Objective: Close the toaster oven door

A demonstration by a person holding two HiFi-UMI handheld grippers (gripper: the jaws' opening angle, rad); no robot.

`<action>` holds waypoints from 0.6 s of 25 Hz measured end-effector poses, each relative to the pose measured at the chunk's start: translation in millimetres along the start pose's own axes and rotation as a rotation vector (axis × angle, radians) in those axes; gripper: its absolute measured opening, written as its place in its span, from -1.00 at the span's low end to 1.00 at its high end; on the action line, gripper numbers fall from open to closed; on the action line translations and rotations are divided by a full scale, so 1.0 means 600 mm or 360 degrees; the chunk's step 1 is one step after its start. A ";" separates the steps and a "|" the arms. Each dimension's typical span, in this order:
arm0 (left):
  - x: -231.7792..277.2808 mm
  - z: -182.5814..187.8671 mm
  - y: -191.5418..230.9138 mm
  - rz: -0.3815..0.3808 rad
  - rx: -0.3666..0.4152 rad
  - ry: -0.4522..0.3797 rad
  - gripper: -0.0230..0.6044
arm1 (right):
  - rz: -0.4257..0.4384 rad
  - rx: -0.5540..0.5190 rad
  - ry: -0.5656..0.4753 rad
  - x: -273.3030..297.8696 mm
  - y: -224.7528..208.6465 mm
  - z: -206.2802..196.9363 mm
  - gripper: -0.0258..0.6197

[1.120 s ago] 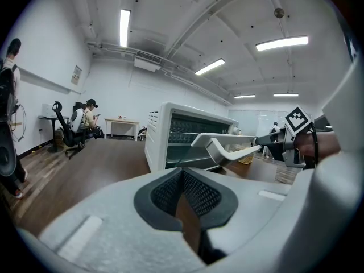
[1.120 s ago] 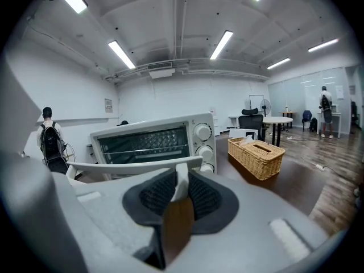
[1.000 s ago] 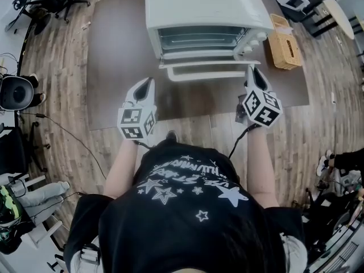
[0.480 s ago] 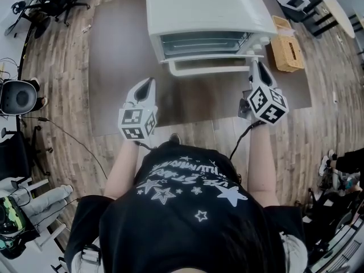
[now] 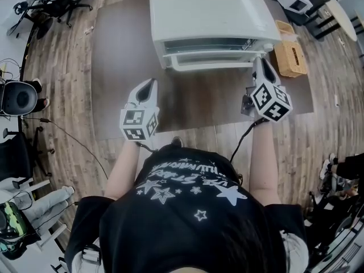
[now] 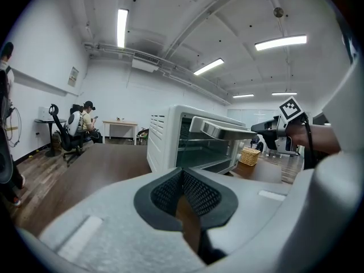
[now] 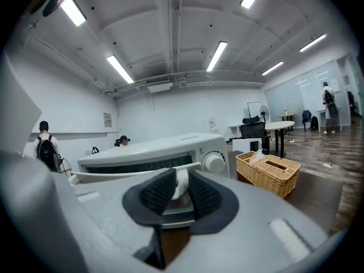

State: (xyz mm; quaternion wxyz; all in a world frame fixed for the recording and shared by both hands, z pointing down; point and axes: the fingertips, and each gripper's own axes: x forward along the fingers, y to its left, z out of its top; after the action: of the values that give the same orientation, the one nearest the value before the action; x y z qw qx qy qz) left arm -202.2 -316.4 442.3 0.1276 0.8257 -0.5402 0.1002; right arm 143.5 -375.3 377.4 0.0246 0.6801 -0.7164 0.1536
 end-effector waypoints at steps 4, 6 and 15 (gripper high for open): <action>0.006 0.003 0.004 0.0005 -0.0003 0.0001 -0.90 | 0.0003 -0.0007 -0.0002 0.011 0.000 0.007 -0.68; 0.009 0.004 0.006 0.0006 -0.0005 -0.0002 -0.90 | 0.0006 -0.0006 -0.0002 0.017 0.001 0.009 -0.68; 0.012 0.011 0.016 0.0027 -0.0011 -0.0017 -0.89 | 0.0017 -0.0010 -0.0007 0.043 0.006 0.025 -0.68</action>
State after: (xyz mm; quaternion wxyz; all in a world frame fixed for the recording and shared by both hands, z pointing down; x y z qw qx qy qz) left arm -207.9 -328.5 439.0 0.1268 0.8212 -0.5482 0.0950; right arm 140.9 -403.9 368.8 0.0243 0.6765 -0.7206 0.1502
